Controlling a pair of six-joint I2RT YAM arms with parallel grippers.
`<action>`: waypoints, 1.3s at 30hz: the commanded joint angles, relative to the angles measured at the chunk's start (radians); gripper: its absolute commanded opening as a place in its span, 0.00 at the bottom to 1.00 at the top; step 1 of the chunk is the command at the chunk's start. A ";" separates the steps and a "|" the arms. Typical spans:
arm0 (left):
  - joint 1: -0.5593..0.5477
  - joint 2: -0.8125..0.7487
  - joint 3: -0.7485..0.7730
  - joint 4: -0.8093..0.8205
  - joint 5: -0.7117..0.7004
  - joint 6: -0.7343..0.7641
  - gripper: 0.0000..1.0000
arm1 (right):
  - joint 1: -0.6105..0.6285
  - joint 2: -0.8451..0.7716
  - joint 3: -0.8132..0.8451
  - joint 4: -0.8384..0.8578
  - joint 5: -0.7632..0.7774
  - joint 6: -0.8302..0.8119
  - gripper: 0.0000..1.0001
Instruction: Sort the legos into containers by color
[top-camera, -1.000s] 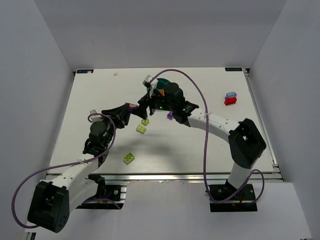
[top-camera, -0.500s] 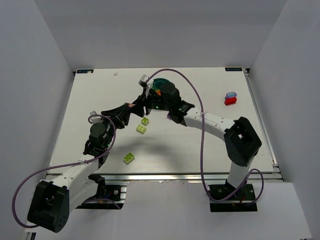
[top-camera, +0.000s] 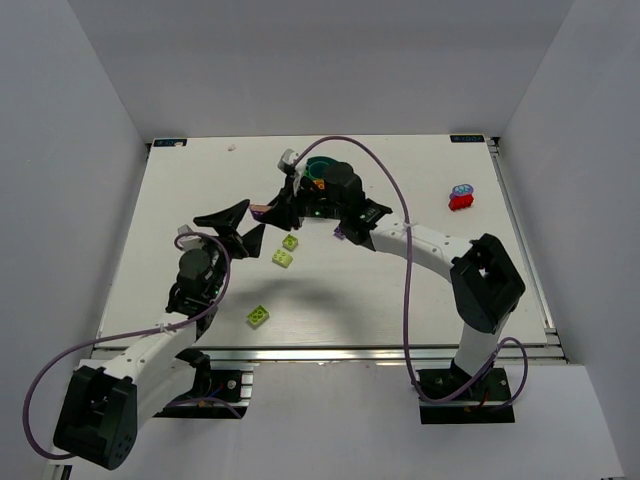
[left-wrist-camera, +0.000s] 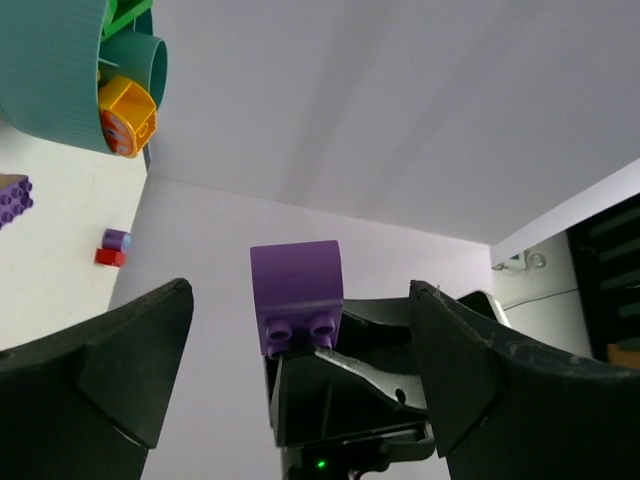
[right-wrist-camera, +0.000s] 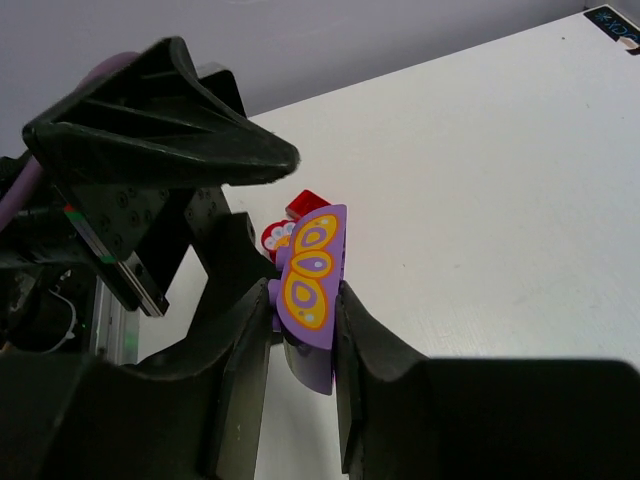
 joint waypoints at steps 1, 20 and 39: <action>0.000 -0.039 -0.003 -0.038 -0.033 0.029 0.98 | -0.044 -0.091 0.001 -0.023 -0.018 -0.046 0.00; 0.029 -0.181 0.368 -0.940 -0.226 0.792 0.98 | -0.430 0.112 0.484 -0.935 0.116 -0.614 0.00; 0.027 -0.350 0.262 -1.018 -0.226 0.712 0.98 | -0.449 0.346 0.611 -0.715 0.096 -0.150 0.00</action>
